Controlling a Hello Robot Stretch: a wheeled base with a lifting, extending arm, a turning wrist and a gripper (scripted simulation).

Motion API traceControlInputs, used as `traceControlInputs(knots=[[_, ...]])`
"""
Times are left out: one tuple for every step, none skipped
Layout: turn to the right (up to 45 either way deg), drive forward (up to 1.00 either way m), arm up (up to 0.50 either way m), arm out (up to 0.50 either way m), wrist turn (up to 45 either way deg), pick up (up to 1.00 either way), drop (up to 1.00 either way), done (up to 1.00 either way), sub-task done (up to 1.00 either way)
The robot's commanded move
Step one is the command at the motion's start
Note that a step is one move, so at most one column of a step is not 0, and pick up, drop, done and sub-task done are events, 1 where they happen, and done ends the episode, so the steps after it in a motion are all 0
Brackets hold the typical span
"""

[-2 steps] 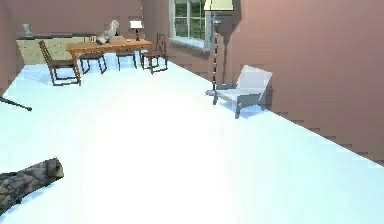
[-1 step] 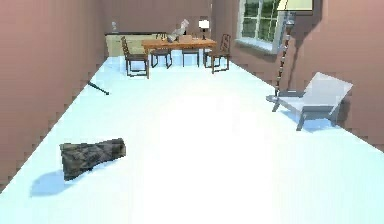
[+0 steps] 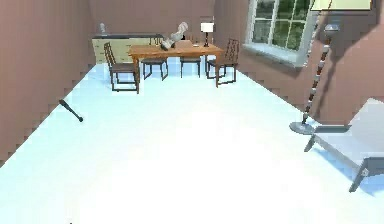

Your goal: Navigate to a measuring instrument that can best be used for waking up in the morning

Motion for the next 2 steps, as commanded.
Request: traceControlInputs(knots=[[0.0,0.7,0.0,0.0,0.0,0.0,0.0,0.0,0.0],[-12.0,0.0,0.0,0.0,0.0,0.0,0.0,0.0,0.0]])
